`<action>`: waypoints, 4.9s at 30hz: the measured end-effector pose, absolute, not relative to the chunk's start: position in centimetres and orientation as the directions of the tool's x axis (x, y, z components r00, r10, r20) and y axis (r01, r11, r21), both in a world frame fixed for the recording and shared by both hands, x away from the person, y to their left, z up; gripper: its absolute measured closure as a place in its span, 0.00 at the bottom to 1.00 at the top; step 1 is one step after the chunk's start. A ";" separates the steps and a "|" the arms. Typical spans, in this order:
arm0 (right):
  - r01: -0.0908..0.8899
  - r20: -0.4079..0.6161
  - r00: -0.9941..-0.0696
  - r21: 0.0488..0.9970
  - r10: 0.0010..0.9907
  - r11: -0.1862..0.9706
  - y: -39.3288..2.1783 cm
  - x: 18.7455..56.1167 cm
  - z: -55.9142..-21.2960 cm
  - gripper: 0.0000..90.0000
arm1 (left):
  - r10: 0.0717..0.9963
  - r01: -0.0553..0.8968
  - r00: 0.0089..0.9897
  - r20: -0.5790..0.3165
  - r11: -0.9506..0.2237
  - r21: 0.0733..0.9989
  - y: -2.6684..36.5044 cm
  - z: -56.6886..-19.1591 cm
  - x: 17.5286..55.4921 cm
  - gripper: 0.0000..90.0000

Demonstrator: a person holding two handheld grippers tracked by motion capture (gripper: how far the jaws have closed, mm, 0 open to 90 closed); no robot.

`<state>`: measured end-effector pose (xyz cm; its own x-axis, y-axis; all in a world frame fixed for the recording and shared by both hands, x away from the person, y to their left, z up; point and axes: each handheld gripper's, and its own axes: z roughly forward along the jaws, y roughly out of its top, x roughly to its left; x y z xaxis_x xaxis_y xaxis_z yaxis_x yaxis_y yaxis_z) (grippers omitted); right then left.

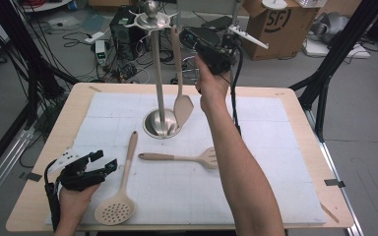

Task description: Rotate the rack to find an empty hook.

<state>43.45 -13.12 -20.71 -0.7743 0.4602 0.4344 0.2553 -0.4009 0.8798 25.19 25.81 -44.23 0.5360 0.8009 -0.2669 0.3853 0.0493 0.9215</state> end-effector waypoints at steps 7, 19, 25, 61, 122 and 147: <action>0.251 0.436 -0.760 0.881 0.482 -0.401 -12.7 44.4 -20.5 0.99 | 0.803 0.384 0.532 -0.268 0.053 0.922 26.0 -44.3 25.1 0.29; 0.259 0.428 -0.773 0.887 0.467 -0.383 -12.2 44.5 -20.4 0.99 | 0.811 0.382 0.522 -0.264 0.055 0.923 26.4 -44.3 24.7 0.29; 0.248 0.421 -0.777 0.888 0.469 -0.386 -12.5 44.4 -20.1 0.99 | 0.811 0.383 0.523 -0.263 0.052 0.922 26.3 -44.2 24.7 0.29; 0.277 0.403 -0.823 0.900 0.401 -0.335 -10.0 43.2 -20.1 0.99 | 0.809 0.379 0.528 -0.258 0.047 0.924 26.2 -44.2 24.6 0.29; 0.253 0.425 -0.771 0.888 0.474 -0.385 -11.8 45.5 -20.2 0.99 | 0.810 0.387 0.522 -0.268 0.055 0.920 26.3 -44.3 24.8 0.29; 0.199 0.334 -0.802 0.931 0.496 -0.305 -11.6 44.3 -19.6 0.99 | 0.808 0.386 0.527 -0.264 0.050 0.921 26.1 -44.3 24.8 0.29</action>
